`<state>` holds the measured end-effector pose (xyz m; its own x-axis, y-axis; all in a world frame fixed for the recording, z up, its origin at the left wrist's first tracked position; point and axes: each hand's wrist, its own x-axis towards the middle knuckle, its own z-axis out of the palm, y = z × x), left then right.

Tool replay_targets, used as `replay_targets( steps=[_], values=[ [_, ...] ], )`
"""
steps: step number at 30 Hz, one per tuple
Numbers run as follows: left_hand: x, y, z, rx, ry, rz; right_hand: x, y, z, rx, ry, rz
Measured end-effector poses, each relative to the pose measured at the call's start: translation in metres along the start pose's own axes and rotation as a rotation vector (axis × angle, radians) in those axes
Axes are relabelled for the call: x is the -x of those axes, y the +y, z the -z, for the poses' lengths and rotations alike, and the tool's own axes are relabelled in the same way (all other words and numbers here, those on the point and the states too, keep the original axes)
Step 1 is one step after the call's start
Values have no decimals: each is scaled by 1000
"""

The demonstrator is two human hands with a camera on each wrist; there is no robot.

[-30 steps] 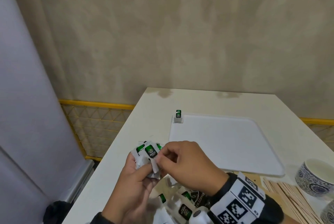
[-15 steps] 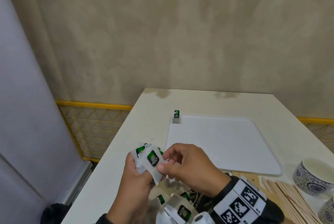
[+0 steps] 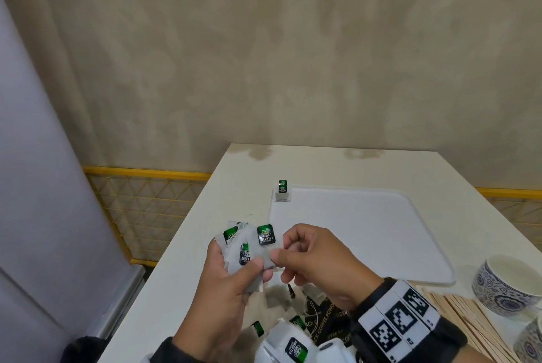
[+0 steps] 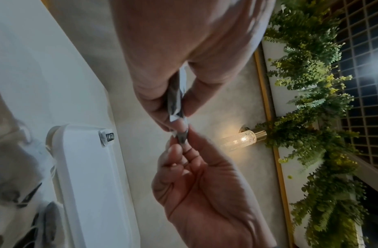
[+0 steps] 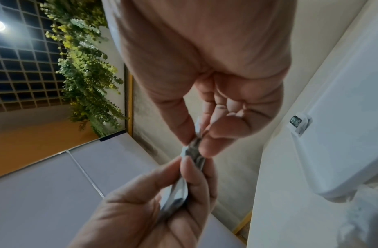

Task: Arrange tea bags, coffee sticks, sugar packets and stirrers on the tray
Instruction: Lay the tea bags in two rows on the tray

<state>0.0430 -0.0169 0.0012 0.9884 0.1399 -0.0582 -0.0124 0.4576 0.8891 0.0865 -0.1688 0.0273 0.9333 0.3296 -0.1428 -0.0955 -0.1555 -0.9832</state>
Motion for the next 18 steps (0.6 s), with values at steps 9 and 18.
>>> replay_targets(
  steps=[9, 18],
  values=[
    [-18, -1, -4, 13, 114, 41, -16, 2, 9, -20, -15, -63],
    [-52, 6, 7, 195, 293, 165, -112, 6, 54, 232, 223, -180]
  ],
)
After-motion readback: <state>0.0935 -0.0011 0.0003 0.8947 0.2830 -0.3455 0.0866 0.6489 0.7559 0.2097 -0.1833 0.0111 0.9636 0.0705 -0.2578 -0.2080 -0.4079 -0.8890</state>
